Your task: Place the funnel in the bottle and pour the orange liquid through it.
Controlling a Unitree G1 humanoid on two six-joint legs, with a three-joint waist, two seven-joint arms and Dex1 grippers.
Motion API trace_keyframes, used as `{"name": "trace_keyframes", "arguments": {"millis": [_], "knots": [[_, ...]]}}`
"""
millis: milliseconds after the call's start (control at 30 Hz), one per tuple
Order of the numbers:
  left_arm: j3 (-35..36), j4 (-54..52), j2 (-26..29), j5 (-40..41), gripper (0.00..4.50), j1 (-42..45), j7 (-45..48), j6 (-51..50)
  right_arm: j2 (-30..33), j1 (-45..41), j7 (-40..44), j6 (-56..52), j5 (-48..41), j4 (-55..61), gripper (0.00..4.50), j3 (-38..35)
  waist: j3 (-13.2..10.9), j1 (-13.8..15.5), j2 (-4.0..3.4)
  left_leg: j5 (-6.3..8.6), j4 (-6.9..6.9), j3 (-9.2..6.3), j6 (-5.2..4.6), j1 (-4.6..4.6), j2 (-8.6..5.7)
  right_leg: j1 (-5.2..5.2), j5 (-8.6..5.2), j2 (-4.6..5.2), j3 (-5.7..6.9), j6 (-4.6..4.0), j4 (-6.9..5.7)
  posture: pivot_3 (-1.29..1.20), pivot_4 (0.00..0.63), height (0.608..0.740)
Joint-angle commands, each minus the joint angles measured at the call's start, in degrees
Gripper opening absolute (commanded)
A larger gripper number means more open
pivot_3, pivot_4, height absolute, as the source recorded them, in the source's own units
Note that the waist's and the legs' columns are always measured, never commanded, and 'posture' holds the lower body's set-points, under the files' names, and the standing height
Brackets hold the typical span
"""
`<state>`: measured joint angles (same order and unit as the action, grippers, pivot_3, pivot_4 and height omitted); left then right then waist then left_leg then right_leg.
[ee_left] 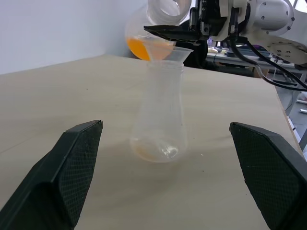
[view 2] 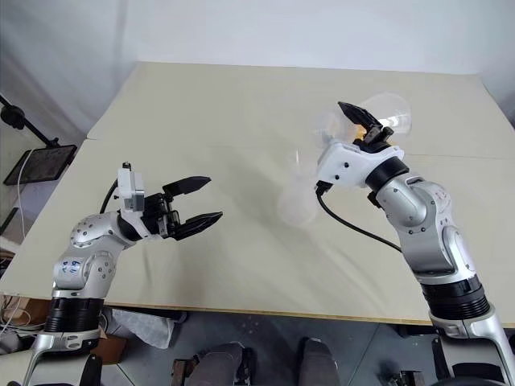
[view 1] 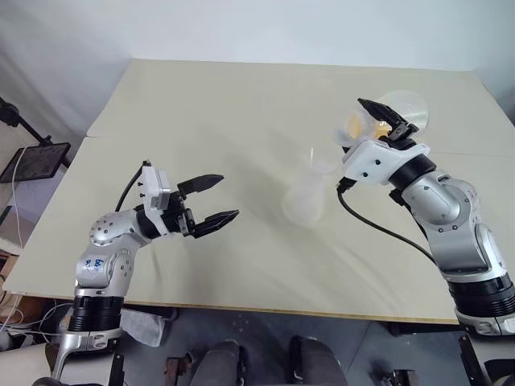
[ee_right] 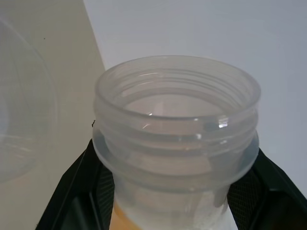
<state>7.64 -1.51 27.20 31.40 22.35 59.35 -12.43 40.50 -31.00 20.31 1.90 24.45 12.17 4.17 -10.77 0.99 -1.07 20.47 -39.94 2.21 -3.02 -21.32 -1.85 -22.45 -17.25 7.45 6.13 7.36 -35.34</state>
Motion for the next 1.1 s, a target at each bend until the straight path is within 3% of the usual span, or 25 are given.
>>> {"name": "trace_keyframes", "arguments": {"millis": [33, 200, 433, 1100], "knots": [[-0.21, -1.24, -0.13, 0.36, 4.50, 1.04, -0.29, 0.59, 0.76, -1.15, -1.92, 2.91, 2.52, 0.46, 2.56, -0.81, 0.00, -0.01, 0.00, 0.00, 0.00, 0.00, 0.00, 0.00, 0.00, 0.00, 0.00, 0.00, 0.00, 0.00, 0.00, 0.00, 0.150, 0.740], [-0.26, -1.20, -0.23, 0.41, 4.50, 1.17, -0.28, 0.59, 2.01, -1.44, -4.35, 5.94, 9.67, -0.26, 2.56, -0.12, 0.00, -0.15, 0.00, 0.00, 0.01, 0.00, 0.00, 0.00, 0.00, 0.00, 0.00, 0.00, 0.00, 0.00, 0.00, 0.00, 0.150, 0.740], [-0.40, -1.23, -0.32, 0.45, 4.50, 1.31, -0.51, 0.66, 1.17, -1.40, -4.14, 7.52, 10.09, -1.16, 2.56, -0.24, -0.01, -0.33, 0.01, -0.01, 0.01, -0.01, 0.02, 0.00, 0.01, 0.00, 0.00, -0.01, 0.00, 0.00, 0.00, 0.00, 0.150, 0.740], [-0.65, -1.87, -0.66, 0.76, 4.50, 1.24, -1.37, 0.46, 2.45, -3.02, -7.12, 10.62, 21.64, -3.25, 2.56, 1.20, -0.01, -1.07, 0.01, -0.03, 0.03, -0.03, 0.05, 0.00, 0.02, 0.00, 0.00, -0.02, -0.01, 0.00, 0.00, 0.00, 0.150, 0.740]]}}
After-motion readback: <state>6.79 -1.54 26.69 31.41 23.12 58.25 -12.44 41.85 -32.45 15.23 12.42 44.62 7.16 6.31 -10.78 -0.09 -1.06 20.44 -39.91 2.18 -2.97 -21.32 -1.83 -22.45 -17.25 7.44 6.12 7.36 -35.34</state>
